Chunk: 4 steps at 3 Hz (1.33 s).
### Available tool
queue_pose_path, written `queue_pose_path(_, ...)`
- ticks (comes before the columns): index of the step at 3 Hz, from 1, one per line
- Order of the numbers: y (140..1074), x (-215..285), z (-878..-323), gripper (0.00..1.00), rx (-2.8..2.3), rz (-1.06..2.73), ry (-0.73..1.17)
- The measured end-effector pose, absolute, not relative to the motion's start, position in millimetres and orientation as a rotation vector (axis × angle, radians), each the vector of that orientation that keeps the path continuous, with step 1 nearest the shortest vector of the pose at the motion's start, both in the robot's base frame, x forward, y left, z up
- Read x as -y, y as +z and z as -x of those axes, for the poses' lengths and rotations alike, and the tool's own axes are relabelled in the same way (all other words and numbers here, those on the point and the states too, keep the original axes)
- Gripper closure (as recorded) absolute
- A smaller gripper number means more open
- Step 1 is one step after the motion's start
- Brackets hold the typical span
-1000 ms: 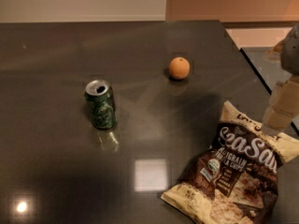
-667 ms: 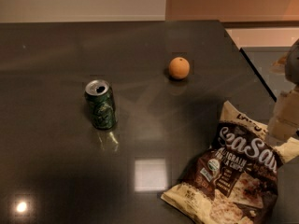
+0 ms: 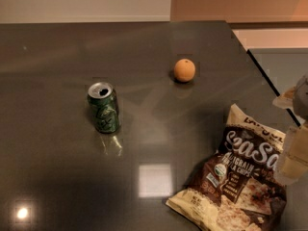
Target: Move brown chip bag near orange
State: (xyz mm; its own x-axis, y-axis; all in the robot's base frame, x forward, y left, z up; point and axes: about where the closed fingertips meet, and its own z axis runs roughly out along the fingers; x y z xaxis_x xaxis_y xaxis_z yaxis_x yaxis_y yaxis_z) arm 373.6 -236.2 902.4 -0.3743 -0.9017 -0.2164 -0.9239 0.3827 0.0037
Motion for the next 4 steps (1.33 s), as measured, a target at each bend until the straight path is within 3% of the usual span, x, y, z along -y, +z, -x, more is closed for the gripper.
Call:
queue_pose_path(1,886.4,225.5,-360.0,0.01,-2.434,1.682,0.241)
queue_pose_path(4,878.9,215.8,-356.5,0.70,-2.414,1.709,0.290)
